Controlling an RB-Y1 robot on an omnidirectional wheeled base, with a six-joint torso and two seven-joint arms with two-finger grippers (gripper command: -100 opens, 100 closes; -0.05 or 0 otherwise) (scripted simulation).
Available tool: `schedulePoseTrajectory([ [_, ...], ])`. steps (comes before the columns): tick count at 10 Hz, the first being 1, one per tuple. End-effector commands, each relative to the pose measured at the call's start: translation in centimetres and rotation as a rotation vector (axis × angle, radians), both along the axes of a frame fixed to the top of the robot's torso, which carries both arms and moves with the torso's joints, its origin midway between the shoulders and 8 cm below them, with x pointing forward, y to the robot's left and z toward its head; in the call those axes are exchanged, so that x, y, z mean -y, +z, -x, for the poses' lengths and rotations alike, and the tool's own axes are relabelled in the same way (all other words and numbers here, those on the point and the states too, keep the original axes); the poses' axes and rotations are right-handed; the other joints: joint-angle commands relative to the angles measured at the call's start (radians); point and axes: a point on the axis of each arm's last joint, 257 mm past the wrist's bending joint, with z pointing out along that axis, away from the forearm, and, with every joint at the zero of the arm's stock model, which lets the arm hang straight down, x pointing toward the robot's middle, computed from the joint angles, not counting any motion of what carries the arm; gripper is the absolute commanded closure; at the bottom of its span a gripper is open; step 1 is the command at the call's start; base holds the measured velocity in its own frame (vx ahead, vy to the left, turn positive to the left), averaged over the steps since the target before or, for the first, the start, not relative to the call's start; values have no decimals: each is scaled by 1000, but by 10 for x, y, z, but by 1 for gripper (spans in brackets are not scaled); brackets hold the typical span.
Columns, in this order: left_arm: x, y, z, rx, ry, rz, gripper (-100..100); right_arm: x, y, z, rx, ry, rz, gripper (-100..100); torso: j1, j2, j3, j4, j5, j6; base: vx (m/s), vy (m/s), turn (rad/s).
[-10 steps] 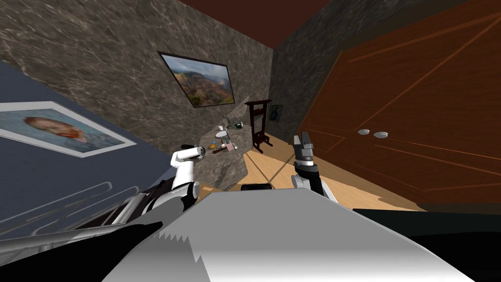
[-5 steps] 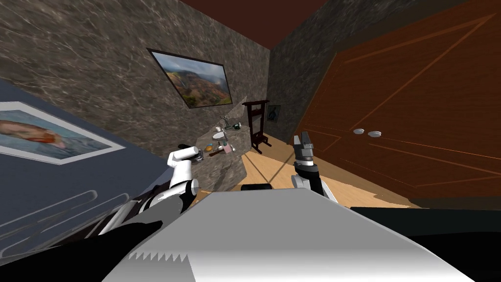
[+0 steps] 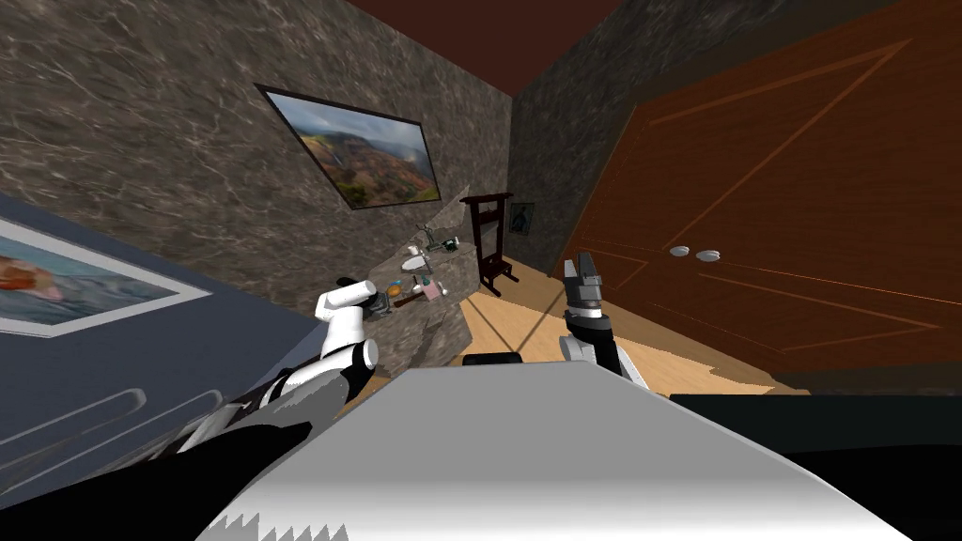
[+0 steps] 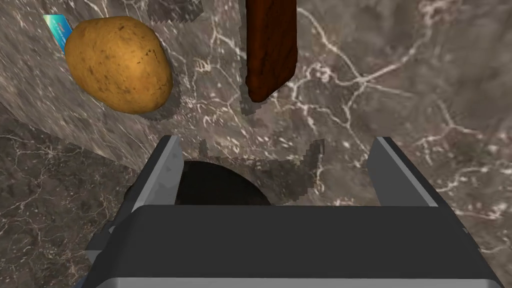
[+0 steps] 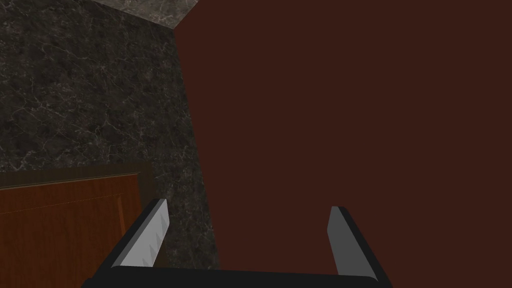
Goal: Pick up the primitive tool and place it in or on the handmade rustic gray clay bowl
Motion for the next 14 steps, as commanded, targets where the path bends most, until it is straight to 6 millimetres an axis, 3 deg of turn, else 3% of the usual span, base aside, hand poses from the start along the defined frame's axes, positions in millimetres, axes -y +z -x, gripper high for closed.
schedulePoseTrajectory([
  [1, 4, -7, 10, -35, 11, 41, -100, 0, 0, 0, 0, 0, 0, 0, 0, 0, 0, 0, 0, 0, 79, -15, -44],
  [9, 30, -35, 61, -189, 82, 304, -100, 0, 0, 0, 0, 0, 0, 0, 1, -1, -1, 0, 0, 0, 94, 5, -71],
  [14, 36, -38, 72, -218, 95, 355, -100, 0, 0, 0, 0, 0, 0, 0, 1, 1, 1, 0, 0, 0, 57, 7, -36],
])
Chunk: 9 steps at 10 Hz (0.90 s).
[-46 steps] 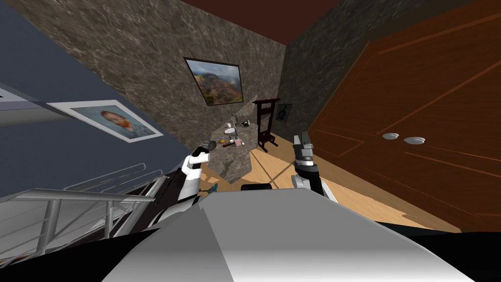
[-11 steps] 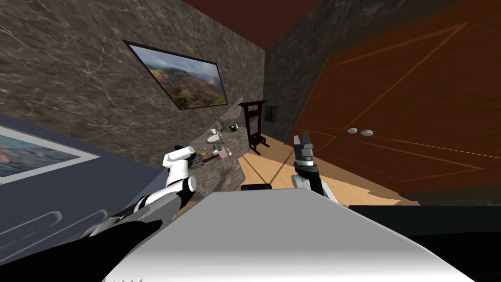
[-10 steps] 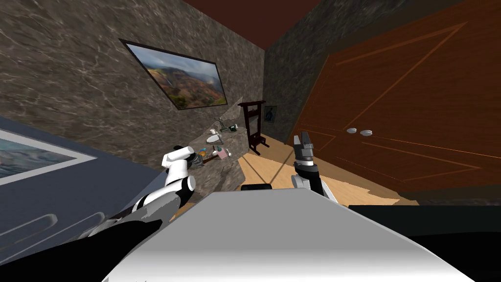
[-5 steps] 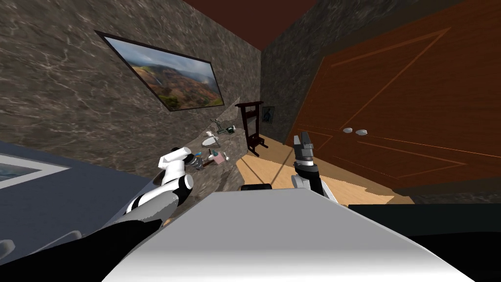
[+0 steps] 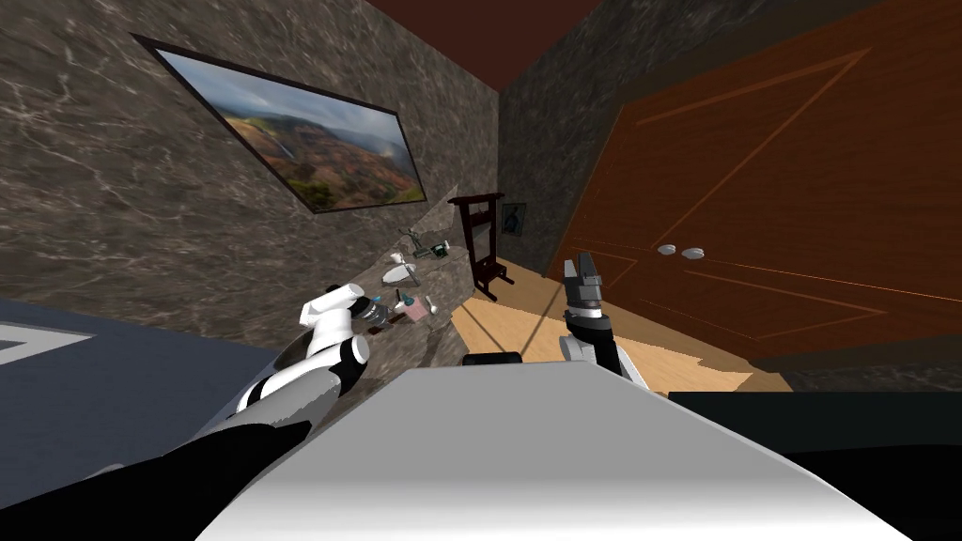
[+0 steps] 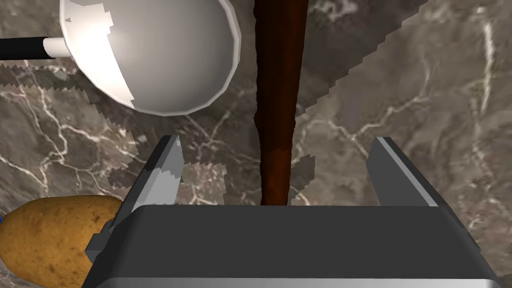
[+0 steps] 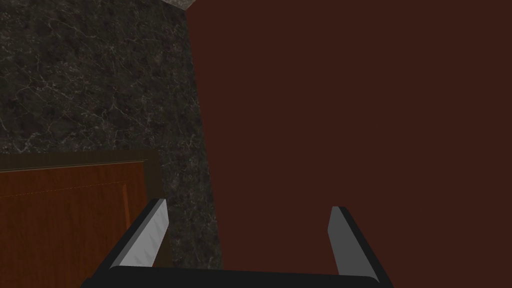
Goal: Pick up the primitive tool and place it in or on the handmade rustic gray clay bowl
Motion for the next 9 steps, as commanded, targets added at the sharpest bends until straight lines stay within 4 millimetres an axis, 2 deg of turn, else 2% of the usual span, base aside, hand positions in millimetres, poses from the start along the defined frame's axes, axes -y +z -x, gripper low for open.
schedulePoseTrajectory([
  [1, 0, 0, 0, 0, 0, 0, 0, 0, 0, 0, 0, 0, 0, 0, 0, 0, 0, 0, 0, 0, 5, 0, 1],
  [2, 3, -10, -1, 1, 2, 0, -100, 0, 0, 0, 0, 0, 0, 0, 0, 2, 1, 0, 0, 0, 3, 16, -14],
  [4, 7, -22, -2, 2, 5, 0, -100, 0, 0, 0, 0, 0, 0, 0, 2, 2, 1, 1, 0, 0, -2, 29, -20],
  [5, 5, -15, -3, 2, 4, 0, -100, 0, 0, 0, 0, 0, 0, 0, 3, 1, 0, -1, 3, 1, -5, 9, -5],
  [6, 4, -16, -3, 4, 4, -2, 100, 0, 0, 0, 0, 0, 0, 0, 4, 0, -1, -1, 3, 1, 0, 0, 0],
  [9, 4, -15, -3, 4, 4, -2, 100, 0, 0, 0, 0, 0, 0, 0, 5, -1, -2, -2, 4, 1, 0, 0, 0],
])
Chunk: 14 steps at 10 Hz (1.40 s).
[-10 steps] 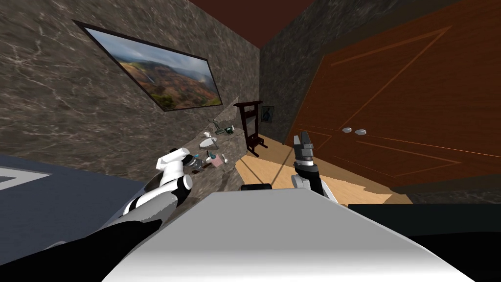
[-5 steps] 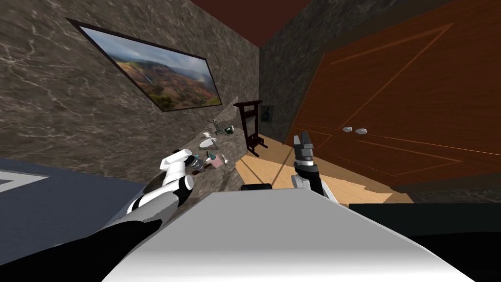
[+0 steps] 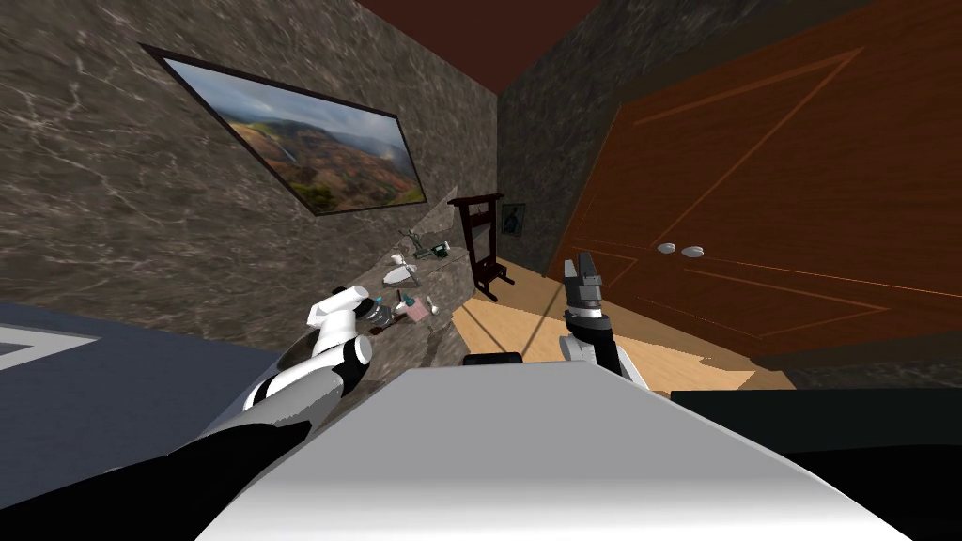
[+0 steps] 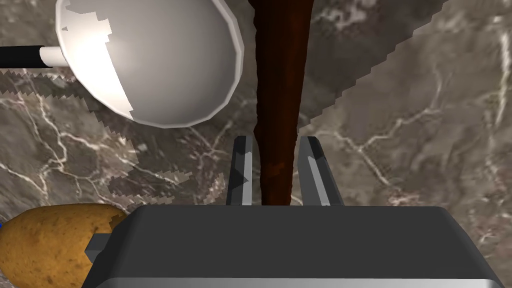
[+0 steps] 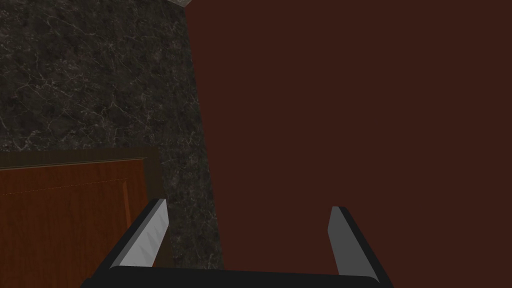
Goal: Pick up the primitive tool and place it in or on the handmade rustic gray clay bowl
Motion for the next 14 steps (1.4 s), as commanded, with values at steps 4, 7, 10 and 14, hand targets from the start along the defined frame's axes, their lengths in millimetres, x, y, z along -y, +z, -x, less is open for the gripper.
schedulePoseTrajectory([
  [4, -4, 15, 3, -4, -4, 2, 100, 0, 0, 0, 0, 0, 0, 0, -1, 0, 0, 0, -1, -1, 2, -12, 14],
  [7, -11, 24, 0, 13, 0, 0, 100, 0, 0, 0, 0, 0, 0, 0, -1, 0, 0, 0, 0, 0, -22, -4, -30],
  [10, -26, 50, -7, 49, 5, 3, 100, 0, 0, 0, 0, 0, 0, 0, 2, 9, 6, 2, -1, 0, -143, 34, -127],
  [14, -44, 82, -11, 88, 13, 6, 100, 0, 0, 0, 0, 0, 0, 0, 2, 10, 6, 3, -1, -1, -132, 25, -89],
])
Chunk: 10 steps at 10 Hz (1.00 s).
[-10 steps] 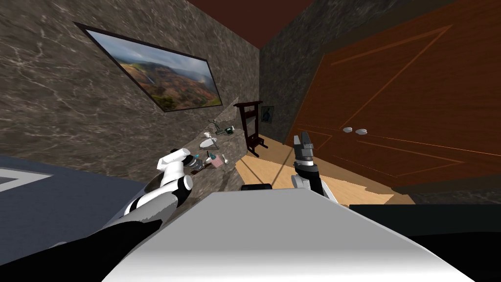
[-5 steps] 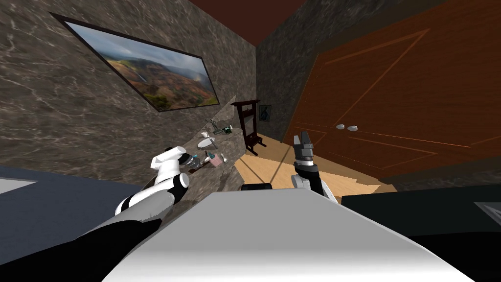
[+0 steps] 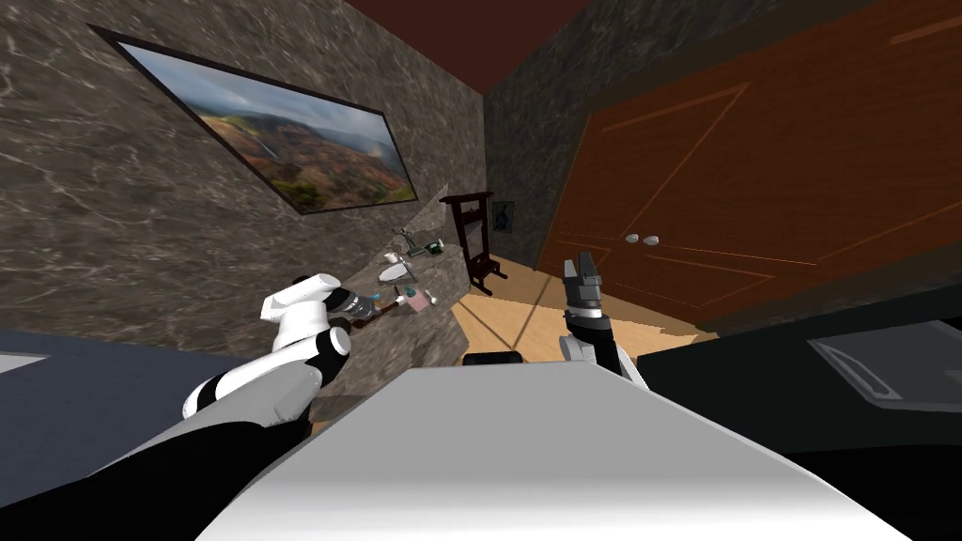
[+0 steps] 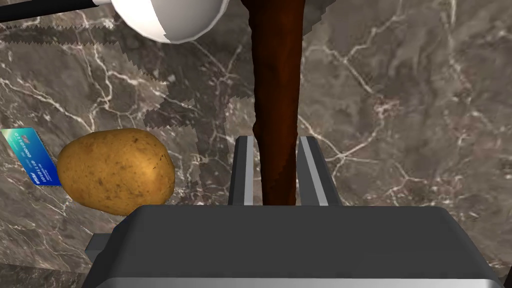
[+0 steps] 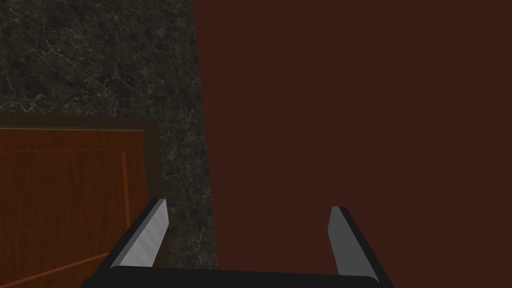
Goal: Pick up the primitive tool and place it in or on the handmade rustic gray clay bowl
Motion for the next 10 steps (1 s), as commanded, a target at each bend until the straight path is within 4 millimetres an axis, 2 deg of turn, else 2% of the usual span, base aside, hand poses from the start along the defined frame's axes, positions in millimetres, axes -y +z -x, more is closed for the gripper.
schedulePoseTrajectory([
  [1, -7, 11, 0, 16, 3, 3, 100, 0, 0, 0, 0, 0, 0, 0, 0, 0, 0, 0, 0, 0, -108, 26, -94],
  [3, -11, 19, -1, 25, 4, 5, 100, 0, 0, 0, 0, 0, 0, 0, 0, 0, 0, 0, 0, -1, -89, 27, -47],
  [5, -20, 39, -2, 49, 8, 12, 100, 0, 0, 0, 0, 0, 0, 0, -1, -4, -2, -1, 0, 0, -83, 14, -85],
  [10, -33, 71, 7, 65, 16, 33, 100, 0, 0, 0, 0, 0, 0, 0, 2, -1, 0, 0, 0, -1, -98, 57, -44],
])
